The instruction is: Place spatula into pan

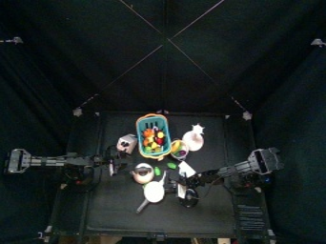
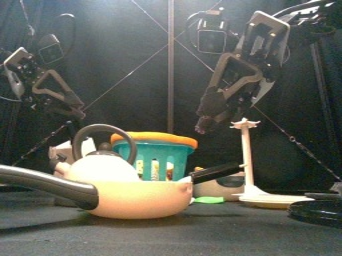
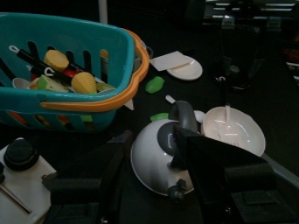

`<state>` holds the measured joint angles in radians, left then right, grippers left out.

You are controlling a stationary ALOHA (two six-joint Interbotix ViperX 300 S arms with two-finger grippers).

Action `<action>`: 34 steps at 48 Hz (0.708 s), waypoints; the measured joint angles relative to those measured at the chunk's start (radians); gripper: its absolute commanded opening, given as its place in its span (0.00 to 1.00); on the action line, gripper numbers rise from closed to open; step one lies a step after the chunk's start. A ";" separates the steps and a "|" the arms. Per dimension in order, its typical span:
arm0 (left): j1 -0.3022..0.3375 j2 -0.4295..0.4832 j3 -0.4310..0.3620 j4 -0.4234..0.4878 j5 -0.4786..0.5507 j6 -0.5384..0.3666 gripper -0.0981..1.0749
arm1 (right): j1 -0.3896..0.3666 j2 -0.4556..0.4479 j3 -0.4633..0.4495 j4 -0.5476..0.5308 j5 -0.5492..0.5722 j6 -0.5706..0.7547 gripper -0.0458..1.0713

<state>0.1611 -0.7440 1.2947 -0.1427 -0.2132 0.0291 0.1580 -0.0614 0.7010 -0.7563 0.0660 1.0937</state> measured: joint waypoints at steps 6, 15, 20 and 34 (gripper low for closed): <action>0.002 -0.002 0.000 -0.002 0.000 0.000 0.79 | 0.000 -0.002 0.000 -0.002 0.032 -0.002 0.76; 0.002 0.000 0.000 -0.002 0.000 0.000 0.79 | -0.002 0.000 -0.008 -0.005 0.077 -0.002 0.75; 0.000 0.000 0.000 -0.002 0.000 0.000 0.79 | 0.000 0.000 -0.011 -0.006 0.091 -0.002 0.75; 0.002 0.000 0.003 -0.002 0.000 0.000 0.79 | 0.000 -0.023 -0.015 -0.018 0.160 -0.002 0.75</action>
